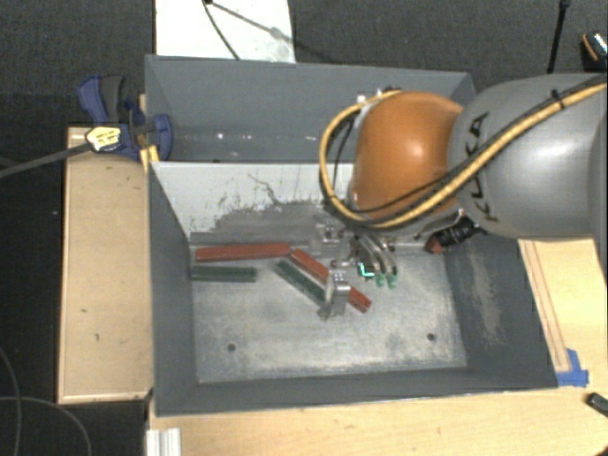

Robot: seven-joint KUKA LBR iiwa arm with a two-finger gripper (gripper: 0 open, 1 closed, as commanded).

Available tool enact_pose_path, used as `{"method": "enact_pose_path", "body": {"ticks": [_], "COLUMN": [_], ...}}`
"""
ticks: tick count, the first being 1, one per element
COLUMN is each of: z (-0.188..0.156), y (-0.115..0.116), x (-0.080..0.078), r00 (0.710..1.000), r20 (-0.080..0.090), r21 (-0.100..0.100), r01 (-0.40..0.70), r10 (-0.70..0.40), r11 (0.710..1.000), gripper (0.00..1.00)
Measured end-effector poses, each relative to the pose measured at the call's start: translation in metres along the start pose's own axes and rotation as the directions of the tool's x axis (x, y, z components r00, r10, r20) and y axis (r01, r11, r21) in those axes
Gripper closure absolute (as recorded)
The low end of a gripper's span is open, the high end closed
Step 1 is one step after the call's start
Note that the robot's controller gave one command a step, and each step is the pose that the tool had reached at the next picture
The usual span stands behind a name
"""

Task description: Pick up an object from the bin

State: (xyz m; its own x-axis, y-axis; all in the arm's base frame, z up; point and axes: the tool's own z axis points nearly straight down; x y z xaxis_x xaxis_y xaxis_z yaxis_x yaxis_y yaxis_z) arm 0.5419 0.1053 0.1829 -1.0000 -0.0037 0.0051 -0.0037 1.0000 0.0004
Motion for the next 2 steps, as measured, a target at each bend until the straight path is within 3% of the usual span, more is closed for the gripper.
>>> {"method": "enact_pose_path", "body": {"ticks": [1, 2], "z": [0.046, 0.116], "y": [-0.048, -0.078], "x": [-0.034, -0.050], "r00": [0.998, 1.000], "r20": [0.003, 0.002], "r21": [0.002, 0.001], "r01": [-0.061, -0.011], "r10": [0.061, 0.011], "r11": [0.998, 1.000], "gripper": [0.00, 0.00]}}
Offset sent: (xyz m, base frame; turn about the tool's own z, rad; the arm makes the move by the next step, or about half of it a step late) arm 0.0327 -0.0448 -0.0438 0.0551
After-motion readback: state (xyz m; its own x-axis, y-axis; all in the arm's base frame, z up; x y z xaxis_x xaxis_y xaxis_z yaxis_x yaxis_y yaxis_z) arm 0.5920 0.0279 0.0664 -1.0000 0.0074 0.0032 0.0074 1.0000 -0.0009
